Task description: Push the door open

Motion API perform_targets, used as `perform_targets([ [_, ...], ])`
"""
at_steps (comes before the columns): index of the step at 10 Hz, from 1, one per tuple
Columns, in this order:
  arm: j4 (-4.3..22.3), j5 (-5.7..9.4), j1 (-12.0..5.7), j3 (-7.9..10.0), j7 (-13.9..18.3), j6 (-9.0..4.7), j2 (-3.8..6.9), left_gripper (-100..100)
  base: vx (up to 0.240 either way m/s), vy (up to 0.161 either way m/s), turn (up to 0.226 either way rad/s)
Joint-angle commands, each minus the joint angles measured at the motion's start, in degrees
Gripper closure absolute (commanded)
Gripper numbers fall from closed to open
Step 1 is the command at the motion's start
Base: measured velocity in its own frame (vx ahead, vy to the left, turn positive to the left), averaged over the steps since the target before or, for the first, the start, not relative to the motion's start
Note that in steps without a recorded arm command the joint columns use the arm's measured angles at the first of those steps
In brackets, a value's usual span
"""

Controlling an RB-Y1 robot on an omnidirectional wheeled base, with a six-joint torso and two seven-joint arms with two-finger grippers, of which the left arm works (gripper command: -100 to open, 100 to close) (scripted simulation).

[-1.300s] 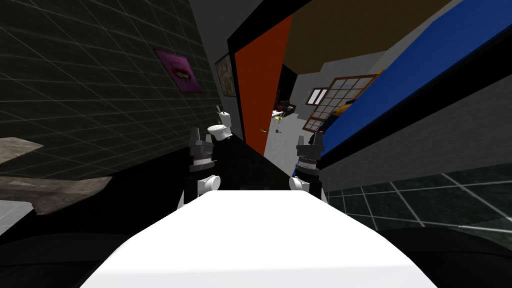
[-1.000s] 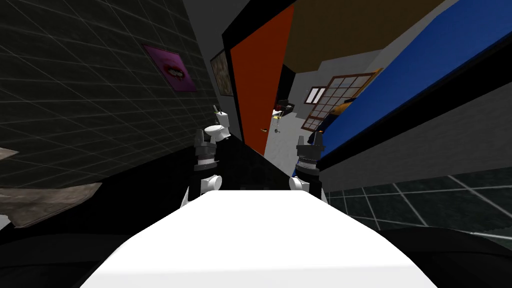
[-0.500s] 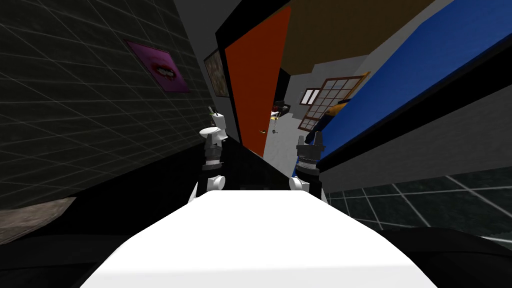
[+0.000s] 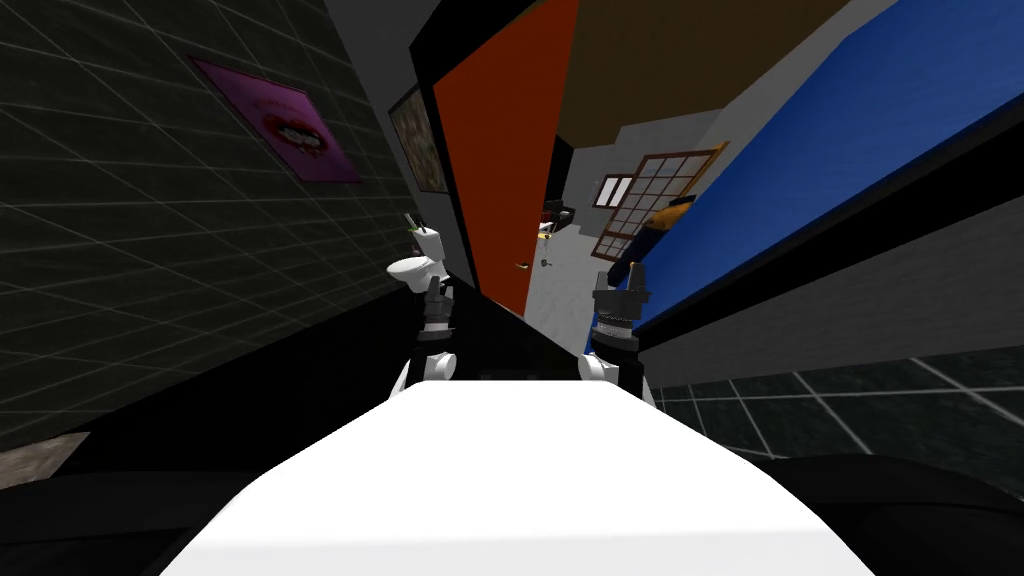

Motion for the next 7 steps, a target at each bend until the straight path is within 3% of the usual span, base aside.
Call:
perform_targets([
  [1,1.63,-0.06,-0.47,-0.41,0.25,-0.25,0.29,-100,0.092,0.014,-0.066],
  [7,8.65,-0.50,-2.01,-2.40,0.88,-2.21,1.07,-100,0.093,0.015,-0.076],
])
